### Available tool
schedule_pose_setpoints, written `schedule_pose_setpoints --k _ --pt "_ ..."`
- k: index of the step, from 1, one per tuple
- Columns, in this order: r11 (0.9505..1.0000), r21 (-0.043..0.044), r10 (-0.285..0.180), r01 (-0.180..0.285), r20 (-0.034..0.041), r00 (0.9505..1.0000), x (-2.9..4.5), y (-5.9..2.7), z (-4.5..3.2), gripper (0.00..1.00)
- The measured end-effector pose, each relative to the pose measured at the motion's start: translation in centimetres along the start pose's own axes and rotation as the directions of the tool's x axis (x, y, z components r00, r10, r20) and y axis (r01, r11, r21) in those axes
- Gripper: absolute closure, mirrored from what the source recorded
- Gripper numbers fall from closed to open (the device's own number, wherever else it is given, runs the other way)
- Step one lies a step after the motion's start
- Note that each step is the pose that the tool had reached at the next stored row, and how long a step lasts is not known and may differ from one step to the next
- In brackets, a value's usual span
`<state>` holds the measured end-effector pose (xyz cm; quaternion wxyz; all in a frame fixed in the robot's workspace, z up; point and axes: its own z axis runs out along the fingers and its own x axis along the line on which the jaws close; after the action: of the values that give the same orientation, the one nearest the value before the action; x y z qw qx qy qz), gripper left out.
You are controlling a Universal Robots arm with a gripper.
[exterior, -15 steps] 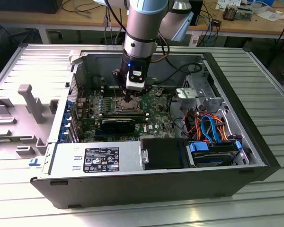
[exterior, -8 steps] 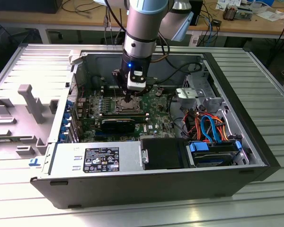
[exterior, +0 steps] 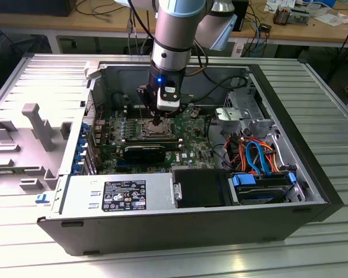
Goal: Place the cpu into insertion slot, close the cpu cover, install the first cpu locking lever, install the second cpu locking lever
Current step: 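Install the first cpu locking lever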
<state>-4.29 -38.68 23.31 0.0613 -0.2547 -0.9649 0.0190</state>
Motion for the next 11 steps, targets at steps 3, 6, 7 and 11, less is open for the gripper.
schedule_pose_setpoints --k 3,6,7,11 --pt "1.0 0.0004 -0.003 0.003 0.0002 1.0 0.0 0.0 0.0 0.89" --pt "1.0 0.0007 -0.006 0.006 0.0004 1.0 0.0 0.0 0.0 0.89" --pt "1.0 0.0009 -0.008 0.008 0.0005 1.0 0.0 0.0 0.0 0.89" --pt "0.9999 0.0014 -0.013 0.013 0.0009 0.9999 0.0 0.0 0.0 0.89"
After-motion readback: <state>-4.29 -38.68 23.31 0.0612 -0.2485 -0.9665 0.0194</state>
